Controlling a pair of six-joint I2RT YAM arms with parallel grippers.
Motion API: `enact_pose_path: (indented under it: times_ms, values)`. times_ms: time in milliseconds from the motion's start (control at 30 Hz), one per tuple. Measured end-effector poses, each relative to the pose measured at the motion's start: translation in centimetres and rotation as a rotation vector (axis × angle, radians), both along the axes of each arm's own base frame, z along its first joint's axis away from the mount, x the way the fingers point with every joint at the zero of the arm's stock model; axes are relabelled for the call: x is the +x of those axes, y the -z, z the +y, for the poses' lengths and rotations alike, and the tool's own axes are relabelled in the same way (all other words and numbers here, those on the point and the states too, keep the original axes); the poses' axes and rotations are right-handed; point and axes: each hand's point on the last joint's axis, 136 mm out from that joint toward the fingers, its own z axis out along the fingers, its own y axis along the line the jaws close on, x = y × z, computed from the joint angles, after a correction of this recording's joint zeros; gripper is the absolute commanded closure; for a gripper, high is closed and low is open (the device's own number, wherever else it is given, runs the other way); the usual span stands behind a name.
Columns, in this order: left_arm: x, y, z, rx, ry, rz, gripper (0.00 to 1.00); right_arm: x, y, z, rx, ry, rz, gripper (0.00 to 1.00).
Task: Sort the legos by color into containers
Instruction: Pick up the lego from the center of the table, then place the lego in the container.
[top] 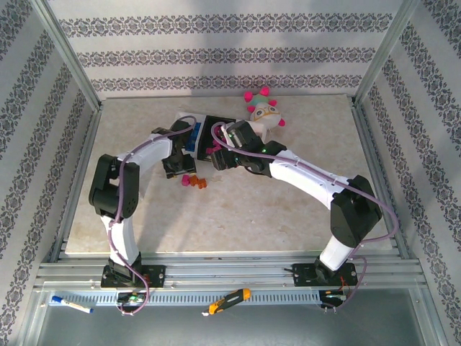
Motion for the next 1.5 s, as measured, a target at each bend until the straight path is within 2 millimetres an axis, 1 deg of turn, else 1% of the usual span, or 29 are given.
enact_pose_path:
  times_ms: [133, 233, 367, 400, 433, 600, 633, 733, 833, 900, 1000, 1133, 1200, 1267, 1333, 1367, 1400, 1467, 1500]
  values:
    - [0.0, 1.1, 0.0, 0.007, -0.002, 0.025, 0.44, -0.1, 0.2, -0.1, -0.005, 0.002, 0.002, 0.27]
    - [-0.4, 1.5, 0.1, 0.01, -0.01, 0.039, 0.5, -0.2, 0.7, -0.4, -0.016, 0.006, 0.009, 0.27]
    - [-1.8, 2.4, 0.5, 0.02, -0.014, 0.075, 0.49, -0.4, 1.2, -0.6, -0.026, 0.006, 0.021, 0.26]
    - [-2.2, 2.7, 0.7, 0.025, -0.015, 0.087, 0.49, -0.4, 1.2, -0.6, -0.026, 0.006, 0.02, 0.26]
    - [-2.5, 2.8, 0.8, 0.027, -0.015, 0.089, 0.51, -0.4, 1.2, -0.6, -0.026, 0.006, 0.02, 0.26]
    - [-2.5, 2.4, 0.8, 0.021, -0.021, 0.078, 0.72, -0.4, 1.2, -0.6, -0.026, 0.006, 0.02, 0.26]
    - [-2.5, 2.4, 0.8, 0.021, -0.024, 0.077, 0.75, -0.4, 1.2, -0.6, -0.025, 0.005, 0.02, 0.26]
    - [-2.5, 2.3, 0.8, 0.022, -0.024, 0.076, 0.77, -0.4, 1.2, -0.6, -0.025, 0.006, 0.02, 0.26]
    - [-2.0, 1.5, 0.7, 0.024, -0.023, 0.067, 0.77, -0.5, 1.1, -0.6, -0.025, 0.006, 0.019, 0.27]
    - [-1.2, 0.5, 0.4, 0.023, -0.02, 0.041, 0.77, -0.7, 1.0, -0.8, -0.021, 0.009, 0.019, 0.26]
    - [0.4, -1.8, -0.4, 0.012, -0.01, -0.015, 0.77, -1.1, 0.1, -1.3, -0.006, 0.017, 0.007, 0.26]
    - [3.8, -6.6, -2.9, -0.029, 0.02, -0.144, 0.76, -1.6, -1.3, -2.0, 0.022, 0.041, -0.015, 0.26]
    - [5.9, -9.2, -4.5, -0.057, 0.038, -0.219, 0.76, -1.9, -1.5, -2.4, 0.028, 0.054, -0.018, 0.27]
    - [8.3, -11.3, -6.2, -0.083, 0.052, -0.286, 0.76, -2.1, -1.3, -2.7, 0.029, 0.066, -0.012, 0.26]
    - [10.4, -12.2, -7.6, -0.099, 0.061, -0.327, 0.76, -2.3, -1.0, -2.9, 0.026, 0.075, -0.005, 0.26]
    - [11.4, -12.2, -8.0, -0.099, 0.062, -0.338, 0.76, -2.4, -0.7, -3.1, 0.025, 0.082, 0.001, 0.27]
    - [12.3, -12.1, -8.3, -0.098, 0.064, -0.347, 0.76, -2.4, -0.6, -3.2, 0.023, 0.087, 0.004, 0.26]
    - [14.4, -11.3, -8.9, -0.088, 0.068, -0.36, 0.75, -2.6, -0.2, -3.5, 0.018, 0.1, 0.012, 0.26]
    - [15.1, -10.9, -9.2, -0.083, 0.069, -0.361, 0.74, -2.6, -0.1, -3.6, 0.016, 0.103, 0.012, 0.27]
